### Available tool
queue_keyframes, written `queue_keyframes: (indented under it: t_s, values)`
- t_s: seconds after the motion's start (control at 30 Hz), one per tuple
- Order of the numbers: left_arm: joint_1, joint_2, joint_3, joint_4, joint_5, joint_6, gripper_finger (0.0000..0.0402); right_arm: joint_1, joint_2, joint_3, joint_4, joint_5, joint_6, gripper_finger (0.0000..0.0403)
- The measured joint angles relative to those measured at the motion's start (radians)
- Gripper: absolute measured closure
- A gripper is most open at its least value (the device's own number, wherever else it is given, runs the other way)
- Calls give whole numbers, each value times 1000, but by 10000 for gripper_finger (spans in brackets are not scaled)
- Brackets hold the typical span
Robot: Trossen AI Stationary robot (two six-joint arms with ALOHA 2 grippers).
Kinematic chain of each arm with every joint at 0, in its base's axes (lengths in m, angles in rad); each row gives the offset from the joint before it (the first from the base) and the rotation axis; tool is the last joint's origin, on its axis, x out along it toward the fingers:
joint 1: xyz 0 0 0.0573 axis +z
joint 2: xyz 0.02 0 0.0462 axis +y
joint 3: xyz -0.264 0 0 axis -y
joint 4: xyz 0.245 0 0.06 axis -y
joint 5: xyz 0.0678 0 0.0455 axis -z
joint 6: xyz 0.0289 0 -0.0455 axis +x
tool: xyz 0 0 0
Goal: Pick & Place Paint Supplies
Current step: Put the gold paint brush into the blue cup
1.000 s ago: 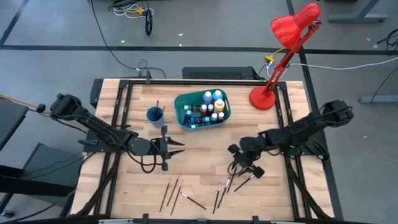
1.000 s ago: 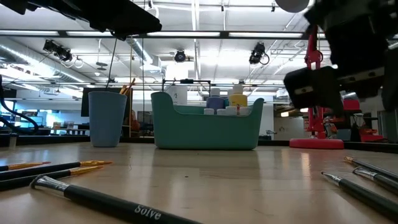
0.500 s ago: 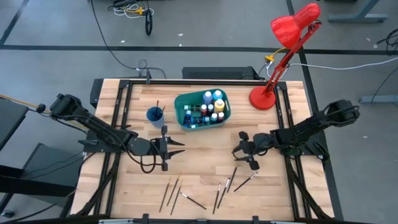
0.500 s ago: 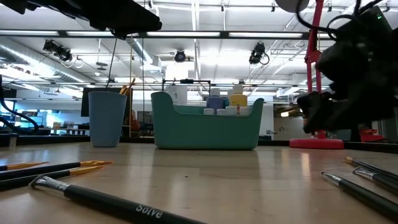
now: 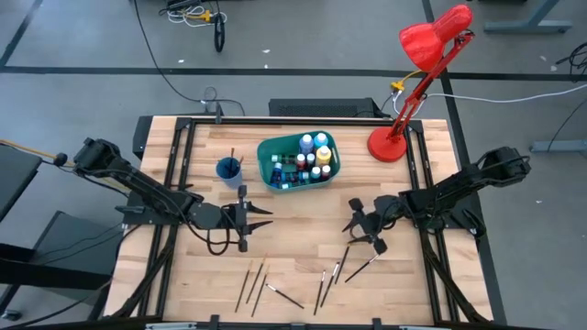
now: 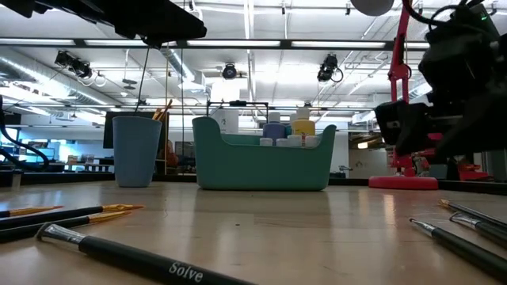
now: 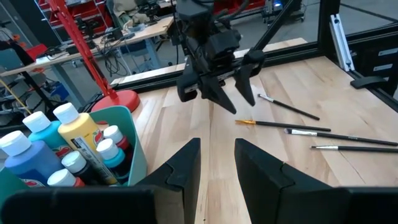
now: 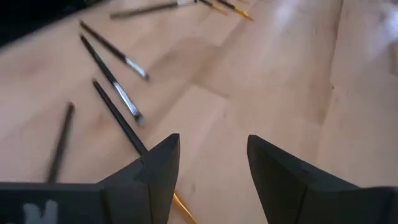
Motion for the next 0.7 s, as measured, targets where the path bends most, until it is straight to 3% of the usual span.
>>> queue_keyframes:
  t_s: [0.17,0.33,0.47,0.7]
  values:
    - [0,0,0,3,-1,0,292,0,0,0,-34,92,-61,211]
    - [0,0,0,38,-2,0,292,0,0,0,18,69,136,211]
    - [0,0,0,42,-3,5,292,0,0,0,44,69,128,211]
    - [0,0,0,42,-3,25,292,0,1,0,-78,-127,-128,211]
